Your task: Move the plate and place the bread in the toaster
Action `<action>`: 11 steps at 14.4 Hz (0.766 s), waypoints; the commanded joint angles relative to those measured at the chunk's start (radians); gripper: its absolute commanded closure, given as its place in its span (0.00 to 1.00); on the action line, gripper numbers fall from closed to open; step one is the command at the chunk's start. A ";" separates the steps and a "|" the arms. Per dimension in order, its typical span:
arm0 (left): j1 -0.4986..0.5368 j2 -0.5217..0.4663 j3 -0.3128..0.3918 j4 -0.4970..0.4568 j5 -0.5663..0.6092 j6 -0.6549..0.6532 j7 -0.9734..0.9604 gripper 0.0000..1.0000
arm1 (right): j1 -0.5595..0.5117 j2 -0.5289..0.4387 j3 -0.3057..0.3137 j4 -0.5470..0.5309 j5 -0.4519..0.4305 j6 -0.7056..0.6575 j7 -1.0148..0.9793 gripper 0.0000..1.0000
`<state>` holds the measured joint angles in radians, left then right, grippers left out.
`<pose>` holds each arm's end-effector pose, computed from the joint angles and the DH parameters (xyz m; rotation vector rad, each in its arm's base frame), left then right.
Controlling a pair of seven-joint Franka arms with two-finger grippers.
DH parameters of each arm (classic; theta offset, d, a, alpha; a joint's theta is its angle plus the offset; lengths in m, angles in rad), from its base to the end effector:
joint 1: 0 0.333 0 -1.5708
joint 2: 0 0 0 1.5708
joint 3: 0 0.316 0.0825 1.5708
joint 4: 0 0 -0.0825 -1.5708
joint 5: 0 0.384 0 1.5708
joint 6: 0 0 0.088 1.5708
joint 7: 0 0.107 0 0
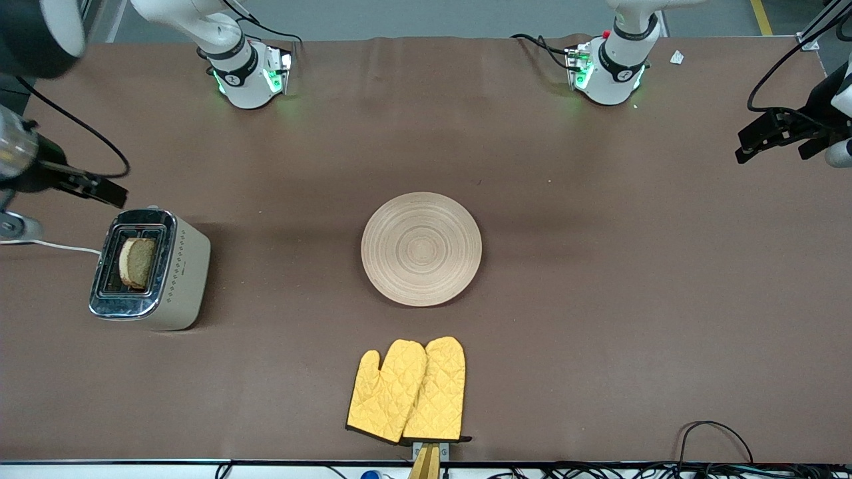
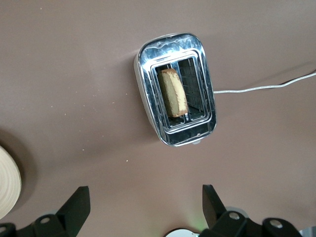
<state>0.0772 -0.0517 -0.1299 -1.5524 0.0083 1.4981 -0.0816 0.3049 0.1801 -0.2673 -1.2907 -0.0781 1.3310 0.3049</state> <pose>0.5304 -0.0291 0.6546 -3.1261 -0.0464 0.0032 0.5812 0.0288 0.6355 2.9626 -0.4172 -0.1646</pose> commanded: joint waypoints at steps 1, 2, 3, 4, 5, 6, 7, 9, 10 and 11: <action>0.003 -0.016 0.000 -0.005 -0.014 0.005 0.032 0.00 | -0.050 -0.192 0.010 -0.252 0.061 0.101 -0.030 0.00; 0.001 -0.019 0.000 -0.008 -0.008 0.004 0.032 0.00 | -0.081 -0.239 0.008 -0.328 0.073 0.146 -0.071 0.00; 0.000 -0.019 -0.002 -0.009 -0.007 0.004 0.037 0.00 | -0.108 -0.307 0.008 -0.431 0.075 0.218 -0.132 0.00; -0.002 -0.019 -0.002 -0.009 -0.005 0.004 0.042 0.00 | -0.128 -0.361 0.007 -0.522 0.075 0.290 -0.183 0.00; -0.002 -0.019 -0.007 -0.011 -0.007 0.004 0.051 0.00 | -0.153 -0.401 0.007 -0.585 0.075 0.336 -0.206 0.00; -0.004 -0.019 -0.010 -0.011 -0.005 0.005 0.054 0.00 | -0.159 -0.422 0.005 -0.622 0.075 0.358 -0.208 0.00; -0.002 -0.019 -0.016 -0.009 -0.002 0.005 0.052 0.00 | -0.161 -0.441 0.005 -0.649 0.075 0.370 -0.208 0.00; -0.002 -0.019 -0.020 -0.009 -0.002 0.005 0.052 0.00 | -0.159 -0.441 0.000 -0.648 0.072 0.376 -0.208 0.00; -0.002 -0.019 -0.020 -0.009 -0.002 0.004 0.052 0.00 | -0.159 -0.441 0.002 -0.647 0.070 0.375 -0.208 0.00; -0.002 -0.017 -0.020 -0.006 -0.002 0.005 0.055 0.00 | -0.156 -0.441 0.008 -0.642 0.063 0.370 -0.208 0.00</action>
<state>0.0744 -0.0521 -0.1491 -1.5520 0.0084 1.4981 -0.0425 0.1490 -0.2335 -0.2727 -1.9077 -0.0213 1.6861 0.1025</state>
